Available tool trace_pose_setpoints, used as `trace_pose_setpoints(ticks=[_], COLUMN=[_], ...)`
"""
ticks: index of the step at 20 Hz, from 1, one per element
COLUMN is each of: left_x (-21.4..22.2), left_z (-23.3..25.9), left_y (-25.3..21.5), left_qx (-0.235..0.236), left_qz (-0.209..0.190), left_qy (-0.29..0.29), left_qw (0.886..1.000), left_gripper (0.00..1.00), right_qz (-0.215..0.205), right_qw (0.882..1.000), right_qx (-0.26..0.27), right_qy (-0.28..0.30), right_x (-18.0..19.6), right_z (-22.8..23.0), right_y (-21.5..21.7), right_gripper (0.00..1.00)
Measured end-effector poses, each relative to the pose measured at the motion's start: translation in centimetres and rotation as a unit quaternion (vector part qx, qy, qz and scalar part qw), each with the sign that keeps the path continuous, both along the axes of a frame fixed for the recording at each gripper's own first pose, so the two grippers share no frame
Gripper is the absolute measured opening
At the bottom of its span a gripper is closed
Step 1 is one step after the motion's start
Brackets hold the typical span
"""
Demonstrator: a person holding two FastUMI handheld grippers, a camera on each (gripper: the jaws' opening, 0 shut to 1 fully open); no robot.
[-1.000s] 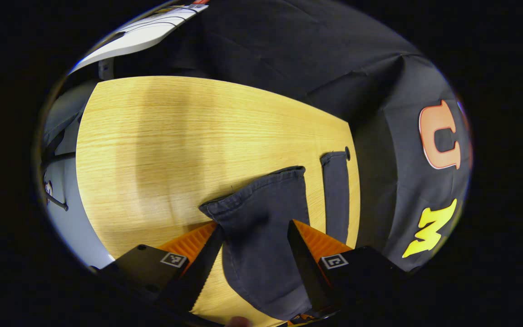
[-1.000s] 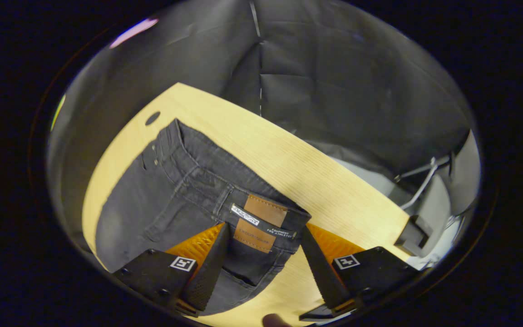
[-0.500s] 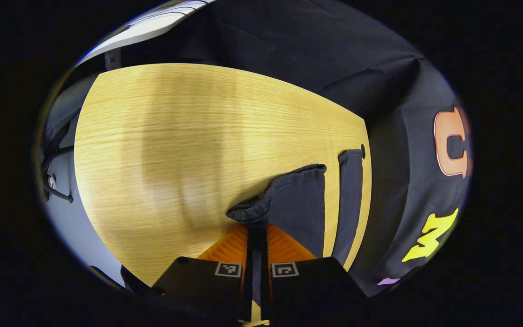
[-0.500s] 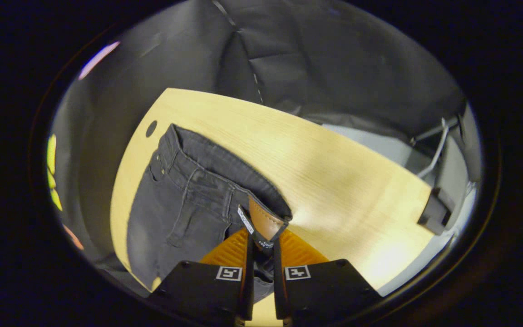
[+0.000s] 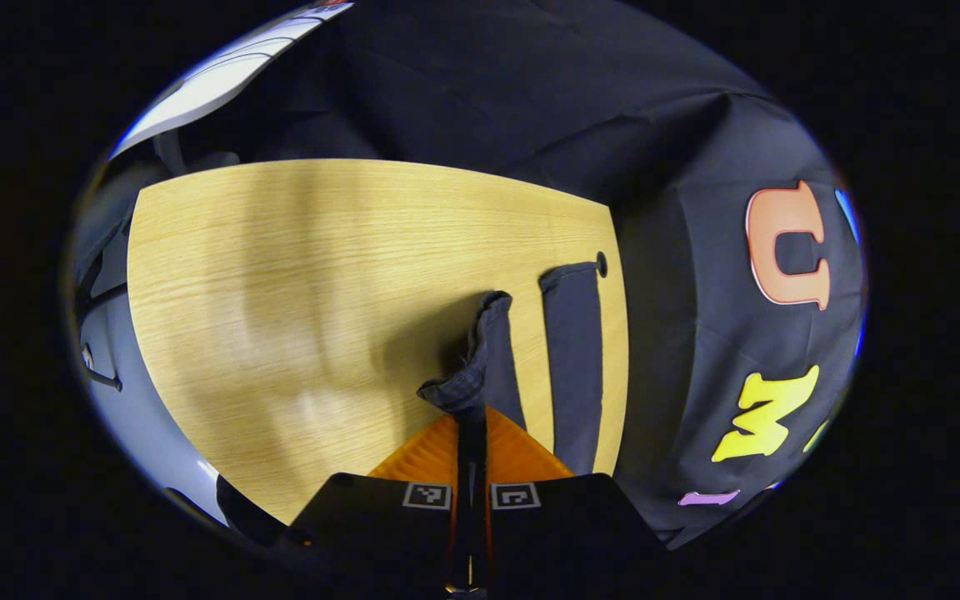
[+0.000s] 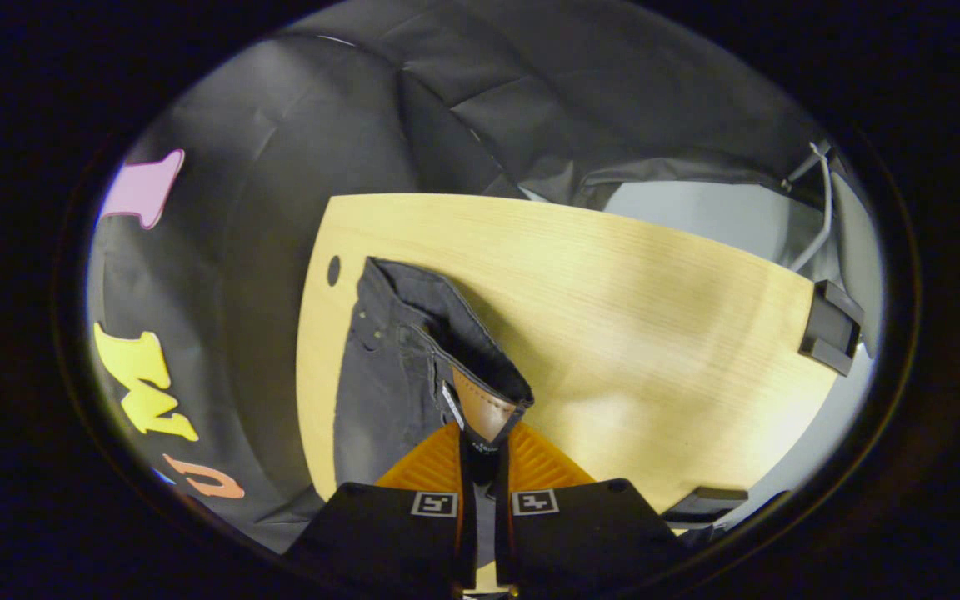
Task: Grasp the waist and the cuffs of the jeans and fold them to make the two legs overlap; first hold the waist and fold one-third of the jeans toward the cuffs, then hold the cuffs and fold the remaining one-third in the same direction to finish folding.
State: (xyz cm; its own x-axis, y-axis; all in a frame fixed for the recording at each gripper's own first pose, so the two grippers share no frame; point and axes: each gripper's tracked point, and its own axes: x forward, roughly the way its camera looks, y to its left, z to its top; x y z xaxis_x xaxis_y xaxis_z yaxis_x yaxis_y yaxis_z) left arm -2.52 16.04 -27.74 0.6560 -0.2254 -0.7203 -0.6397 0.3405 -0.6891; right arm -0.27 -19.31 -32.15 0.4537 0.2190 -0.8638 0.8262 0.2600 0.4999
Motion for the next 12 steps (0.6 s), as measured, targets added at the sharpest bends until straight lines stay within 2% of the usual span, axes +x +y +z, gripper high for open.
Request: trace_pose_setpoints(ticks=[1,7,12], left_x=[0.8,6.4,12.2], left_z=[0.7,4.3,3.8], left_y=[-0.2,0.5,0.4], left_qx=[-0.002,0.01,0.013], left_qz=[-0.005,-0.043,-0.074], left_qy=[-0.003,-0.009,0.027], left_qw=[1.0,0.999,0.997], left_gripper=[0.04,0.04,0.04], right_qz=[0.009,0.063,0.081], right_qw=[1.0,0.996,0.993], right_qx=[0.002,-0.01,-0.023], right_qy=[-0.008,-0.063,-0.081], right_x=[0.5,6.8,13.0], right_z=[1.2,7.6,8.0], right_y=[0.1,-0.2,-0.7], right_gripper=[0.09,0.09,0.08])
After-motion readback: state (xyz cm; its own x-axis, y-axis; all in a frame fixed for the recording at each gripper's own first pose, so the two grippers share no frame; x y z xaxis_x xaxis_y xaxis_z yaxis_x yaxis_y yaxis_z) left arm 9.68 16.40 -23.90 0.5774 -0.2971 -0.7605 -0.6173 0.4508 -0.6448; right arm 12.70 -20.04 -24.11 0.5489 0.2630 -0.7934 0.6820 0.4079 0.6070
